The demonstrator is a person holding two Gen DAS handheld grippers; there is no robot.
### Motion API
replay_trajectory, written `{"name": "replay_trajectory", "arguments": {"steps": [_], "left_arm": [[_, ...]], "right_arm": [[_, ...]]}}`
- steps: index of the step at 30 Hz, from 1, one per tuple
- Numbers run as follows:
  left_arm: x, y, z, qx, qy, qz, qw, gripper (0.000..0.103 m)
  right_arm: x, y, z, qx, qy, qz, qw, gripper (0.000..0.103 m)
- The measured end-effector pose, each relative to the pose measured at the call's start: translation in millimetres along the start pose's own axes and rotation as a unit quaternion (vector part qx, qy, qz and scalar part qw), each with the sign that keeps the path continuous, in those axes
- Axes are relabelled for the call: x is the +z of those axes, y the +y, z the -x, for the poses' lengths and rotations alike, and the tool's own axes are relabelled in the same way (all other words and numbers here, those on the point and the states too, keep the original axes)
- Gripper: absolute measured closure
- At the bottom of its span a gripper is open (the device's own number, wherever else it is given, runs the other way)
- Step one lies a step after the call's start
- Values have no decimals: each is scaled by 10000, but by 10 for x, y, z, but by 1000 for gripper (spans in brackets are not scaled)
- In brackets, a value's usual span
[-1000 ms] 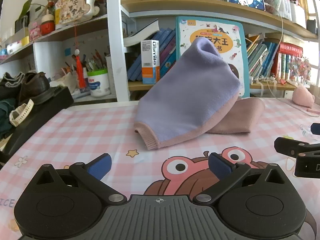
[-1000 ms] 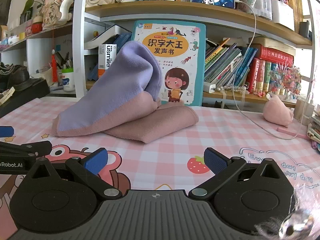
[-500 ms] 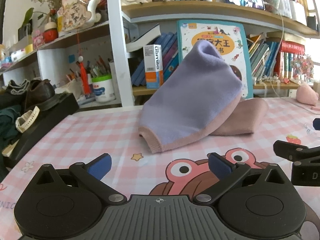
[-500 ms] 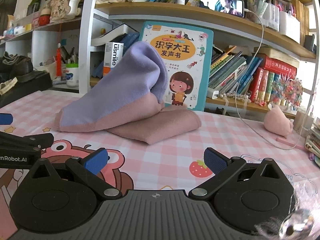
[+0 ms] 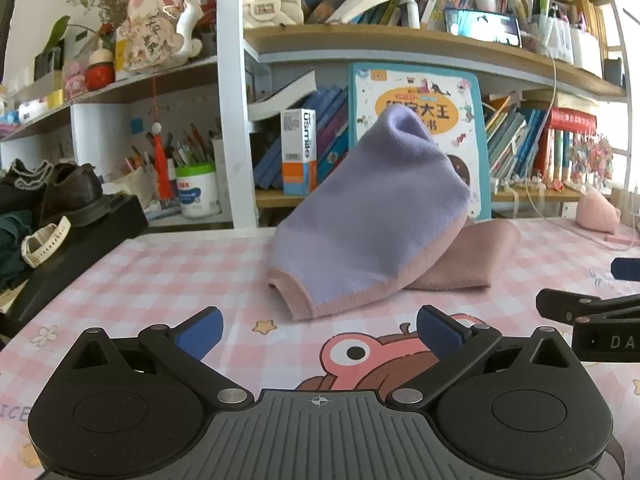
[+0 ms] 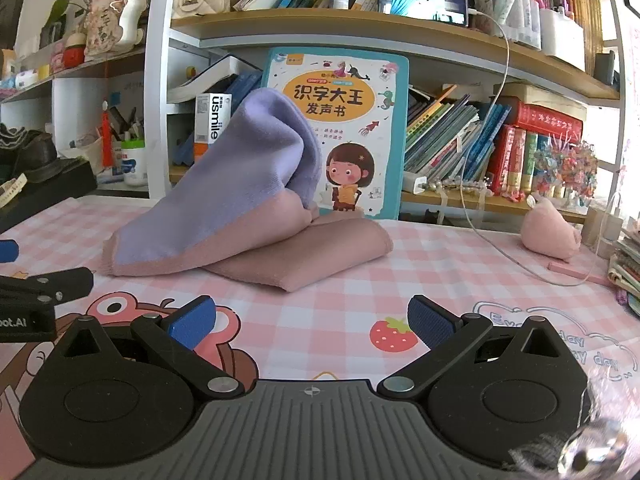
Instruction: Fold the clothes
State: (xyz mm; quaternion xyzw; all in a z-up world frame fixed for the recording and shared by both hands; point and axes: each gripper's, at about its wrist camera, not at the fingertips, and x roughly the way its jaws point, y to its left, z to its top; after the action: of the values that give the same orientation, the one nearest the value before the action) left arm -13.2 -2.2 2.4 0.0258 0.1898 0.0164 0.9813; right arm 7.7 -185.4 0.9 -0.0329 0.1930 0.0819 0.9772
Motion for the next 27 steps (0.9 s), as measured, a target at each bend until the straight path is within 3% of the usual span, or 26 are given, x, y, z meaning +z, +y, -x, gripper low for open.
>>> {"name": "replay_trajectory", "arguments": {"steps": [14,19,24,27], "left_arm": [[-1,-89,20,34,-93,-273,9996,0],[5,-58,-31,18,49,-217,9998,0],[10,-52,-46,-27,-18,-593,9982,0],[39,4,-68,-146,44,-506,9986,0]], "right_arm": [[-4,-28,37,55,-99,-86,9999,0],[-5,17,45,129,-123,54,9998,0],[-8,50,24,361,45,81,9993,0],[-4,49,8,465,152,36,9988,0]]}}
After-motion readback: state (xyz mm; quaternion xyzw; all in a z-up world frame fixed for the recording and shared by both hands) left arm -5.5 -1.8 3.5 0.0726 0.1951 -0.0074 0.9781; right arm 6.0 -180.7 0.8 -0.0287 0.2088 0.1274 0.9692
